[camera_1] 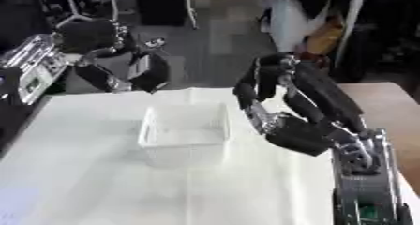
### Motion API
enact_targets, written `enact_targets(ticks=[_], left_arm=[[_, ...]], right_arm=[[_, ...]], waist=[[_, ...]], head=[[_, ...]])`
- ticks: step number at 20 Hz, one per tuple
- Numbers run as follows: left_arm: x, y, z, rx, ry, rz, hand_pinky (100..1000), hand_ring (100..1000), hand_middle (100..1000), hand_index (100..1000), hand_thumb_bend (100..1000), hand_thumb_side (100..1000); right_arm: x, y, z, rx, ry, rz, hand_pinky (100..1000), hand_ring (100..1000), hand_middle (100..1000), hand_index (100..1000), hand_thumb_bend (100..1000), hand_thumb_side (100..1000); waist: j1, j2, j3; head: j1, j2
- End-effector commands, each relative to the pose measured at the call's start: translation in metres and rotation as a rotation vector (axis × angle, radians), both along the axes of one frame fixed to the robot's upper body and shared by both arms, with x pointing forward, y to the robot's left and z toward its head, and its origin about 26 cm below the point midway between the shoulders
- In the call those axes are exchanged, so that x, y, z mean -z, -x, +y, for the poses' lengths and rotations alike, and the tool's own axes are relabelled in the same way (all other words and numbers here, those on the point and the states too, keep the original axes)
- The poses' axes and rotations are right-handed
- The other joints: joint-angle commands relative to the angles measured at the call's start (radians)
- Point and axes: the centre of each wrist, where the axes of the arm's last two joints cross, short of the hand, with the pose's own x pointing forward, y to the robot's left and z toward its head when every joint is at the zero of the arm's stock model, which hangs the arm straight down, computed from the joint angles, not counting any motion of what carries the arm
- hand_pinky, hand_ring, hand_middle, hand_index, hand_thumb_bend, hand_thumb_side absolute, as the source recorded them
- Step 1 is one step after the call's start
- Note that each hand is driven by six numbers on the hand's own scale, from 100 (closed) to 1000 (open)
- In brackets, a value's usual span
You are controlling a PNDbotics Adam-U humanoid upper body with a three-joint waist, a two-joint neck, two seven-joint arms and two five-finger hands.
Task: Pick up objects on the table and place them in the box.
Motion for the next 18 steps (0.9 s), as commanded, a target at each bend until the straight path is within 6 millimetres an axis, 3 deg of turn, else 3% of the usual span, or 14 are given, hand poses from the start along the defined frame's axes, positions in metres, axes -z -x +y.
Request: enact_targets(ticks=[1, 9, 11, 12, 13, 14, 15, 16, 17, 18], left_arm=[[-0.009, -0.005, -0.002, 0.009, -0.010, -0.025, 122, 132, 135, 353, 124, 846], [0.007, -0.012, 0.005, -0.016, -0.037, -0.006, 172, 164, 161, 365, 113, 844], [0.010, -0.014, 0.009, -0.053, -0.062, 0.000, 371, 340, 362, 488, 100, 823], [0.012, -0.014, 0.010, -0.073, -0.078, 0.003, 592, 532, 582, 675, 119, 939], [0.014, -0.015, 0.013, -0.110, -0.115, 0.016, 371, 340, 362, 488, 100, 823], [0.015, -0.016, 0.012, -0.125, -0.132, 0.018, 592, 532, 582, 675, 119, 939], [0.016, -0.016, 0.013, -0.145, -0.154, 0.025, 657, 598, 654, 720, 150, 958], [0.018, -0.016, 0.014, -0.165, -0.178, 0.034, 944, 865, 882, 864, 235, 1000], [0.020, -0.016, 0.015, -0.188, -0.208, 0.043, 1000, 917, 927, 886, 242, 1000], [0.020, -0.017, 0.015, -0.199, -0.223, 0.046, 1000, 954, 956, 900, 244, 1000]], right_arm=[[-0.010, 0.006, 0.006, -0.032, -0.017, -0.033, 388, 408, 486, 623, 100, 1000], [-0.016, 0.016, 0.015, -0.068, -0.077, -0.050, 383, 403, 485, 628, 100, 1000], [-0.016, 0.016, 0.017, -0.076, -0.086, -0.051, 381, 401, 485, 629, 100, 1000], [-0.016, 0.016, 0.017, -0.077, -0.089, -0.052, 381, 401, 485, 630, 100, 1000], [-0.016, 0.017, 0.018, -0.079, -0.091, -0.052, 381, 401, 485, 629, 100, 1000], [-0.015, 0.017, 0.018, -0.079, -0.093, -0.052, 381, 401, 485, 630, 100, 1000], [-0.015, 0.017, 0.018, -0.080, -0.094, -0.052, 381, 401, 484, 630, 100, 1000], [-0.015, 0.017, 0.018, -0.078, -0.096, -0.051, 377, 398, 481, 632, 100, 1000], [-0.015, 0.016, 0.016, -0.067, -0.102, -0.047, 377, 398, 481, 633, 100, 1000], [-0.015, 0.016, 0.016, -0.065, -0.105, -0.046, 377, 398, 481, 633, 100, 1000]], waist=[[0.000, -0.006, -0.011], [0.010, 0.010, -0.069], [0.013, 0.012, -0.077], [0.013, 0.012, -0.079], [0.014, 0.013, -0.082], [0.014, 0.013, -0.082], [0.015, 0.013, -0.083], [0.015, 0.013, -0.084], [0.016, 0.012, -0.083], [0.016, 0.012, -0.083]], head=[[0.030, -0.016], [0.082, -0.030], [0.085, -0.027], [0.085, -0.026], [0.086, -0.025], [0.086, -0.024], [0.087, -0.024], [0.087, -0.023], [0.086, -0.023], [0.085, -0.023]])
